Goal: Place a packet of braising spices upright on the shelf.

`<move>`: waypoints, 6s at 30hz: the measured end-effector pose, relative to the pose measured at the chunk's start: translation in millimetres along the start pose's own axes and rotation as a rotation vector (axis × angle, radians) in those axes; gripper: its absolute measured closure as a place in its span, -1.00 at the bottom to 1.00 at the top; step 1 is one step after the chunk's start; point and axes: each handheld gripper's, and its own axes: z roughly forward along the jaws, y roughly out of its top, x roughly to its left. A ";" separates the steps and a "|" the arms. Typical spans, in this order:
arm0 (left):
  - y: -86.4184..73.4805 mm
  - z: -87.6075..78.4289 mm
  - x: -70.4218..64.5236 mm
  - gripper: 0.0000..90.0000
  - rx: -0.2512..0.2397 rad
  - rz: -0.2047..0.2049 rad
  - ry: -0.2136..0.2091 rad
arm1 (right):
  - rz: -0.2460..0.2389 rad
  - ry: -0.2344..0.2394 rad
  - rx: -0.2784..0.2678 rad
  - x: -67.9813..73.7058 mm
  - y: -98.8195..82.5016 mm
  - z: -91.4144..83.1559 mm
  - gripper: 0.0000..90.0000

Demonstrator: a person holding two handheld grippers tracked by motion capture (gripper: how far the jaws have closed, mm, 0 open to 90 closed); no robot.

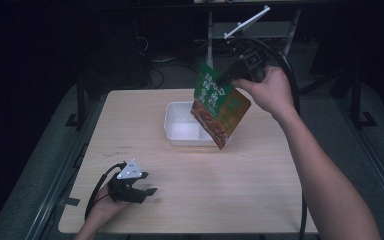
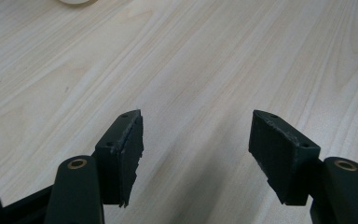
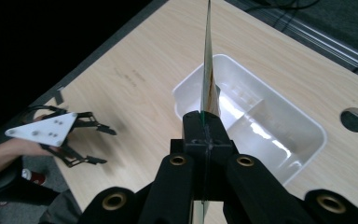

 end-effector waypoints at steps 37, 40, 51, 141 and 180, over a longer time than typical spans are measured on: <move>-0.3 -2.0 1.7 -0.23 -0.008 0.000 -0.005 | 0.045 -0.194 0.088 -46.3 30.6 58.1 1.00; -0.6 -2.4 2.0 -0.23 -0.010 -0.002 -0.004 | 0.045 -0.198 0.094 -46.5 30.9 61.4 1.00; -0.4 -2.9 1.8 -0.23 -0.012 -0.002 -0.005 | 0.049 -0.210 0.111 -48.7 29.3 69.1 1.00; 0.0 -0.1 -0.1 -0.24 -0.004 0.000 -0.005 | 0.116 -0.172 0.059 -66.6 -25.4 104.7 0.77; 0.6 1.1 -1.1 -0.26 0.003 0.001 -0.002 | 0.127 -0.076 -0.018 -68.7 -69.4 72.2 0.18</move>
